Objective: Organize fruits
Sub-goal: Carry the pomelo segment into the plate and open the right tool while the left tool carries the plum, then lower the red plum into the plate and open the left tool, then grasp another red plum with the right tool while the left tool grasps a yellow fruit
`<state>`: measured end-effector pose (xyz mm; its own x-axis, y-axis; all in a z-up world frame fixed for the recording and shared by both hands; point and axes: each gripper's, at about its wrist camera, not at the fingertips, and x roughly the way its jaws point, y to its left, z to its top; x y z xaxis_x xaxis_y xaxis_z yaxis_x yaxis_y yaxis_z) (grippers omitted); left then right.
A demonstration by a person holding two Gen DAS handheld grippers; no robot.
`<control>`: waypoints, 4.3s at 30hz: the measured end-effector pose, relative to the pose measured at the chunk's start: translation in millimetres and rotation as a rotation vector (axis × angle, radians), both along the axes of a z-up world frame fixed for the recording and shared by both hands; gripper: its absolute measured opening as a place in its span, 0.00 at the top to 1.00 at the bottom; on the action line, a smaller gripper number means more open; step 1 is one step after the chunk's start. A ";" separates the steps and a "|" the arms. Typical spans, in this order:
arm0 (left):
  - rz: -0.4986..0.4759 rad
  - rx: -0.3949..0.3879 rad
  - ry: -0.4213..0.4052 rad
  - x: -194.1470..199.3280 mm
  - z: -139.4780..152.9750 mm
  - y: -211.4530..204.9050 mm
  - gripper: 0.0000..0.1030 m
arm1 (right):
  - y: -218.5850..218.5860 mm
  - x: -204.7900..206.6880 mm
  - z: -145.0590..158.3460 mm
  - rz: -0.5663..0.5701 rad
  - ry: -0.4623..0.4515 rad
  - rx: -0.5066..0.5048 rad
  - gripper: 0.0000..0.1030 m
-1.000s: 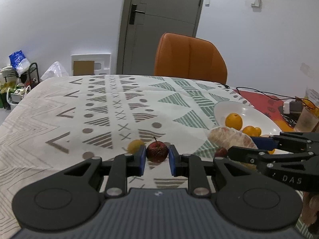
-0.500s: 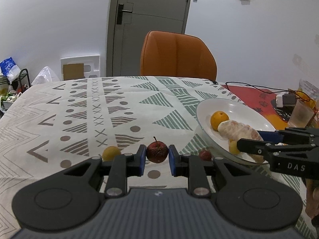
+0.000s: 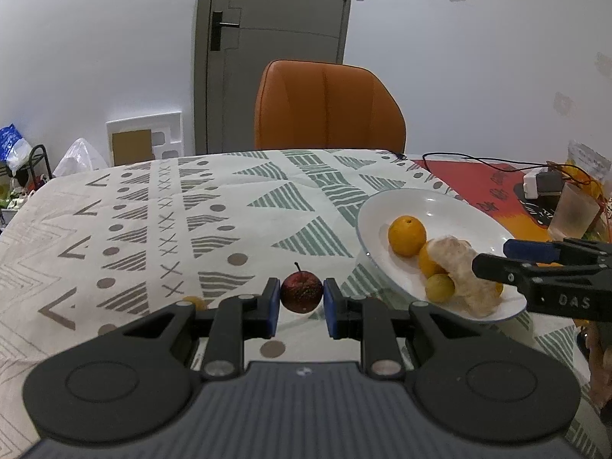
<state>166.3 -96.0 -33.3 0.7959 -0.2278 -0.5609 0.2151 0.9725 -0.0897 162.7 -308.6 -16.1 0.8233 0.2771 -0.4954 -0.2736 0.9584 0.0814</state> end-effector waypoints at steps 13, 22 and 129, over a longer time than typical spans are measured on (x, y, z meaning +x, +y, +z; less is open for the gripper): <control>-0.082 0.016 -0.024 12.6 7.6 -35.9 0.78 | -23.7 -16.5 4.2 -0.026 0.004 0.027 0.38; -0.133 0.021 -0.057 21.4 18.2 -58.0 0.78 | -28.2 -20.3 2.9 -0.036 0.011 0.039 0.37; 0.146 -0.069 0.018 -5.5 -22.2 85.6 0.41 | 124.4 4.0 -27.9 -0.144 0.072 0.028 0.80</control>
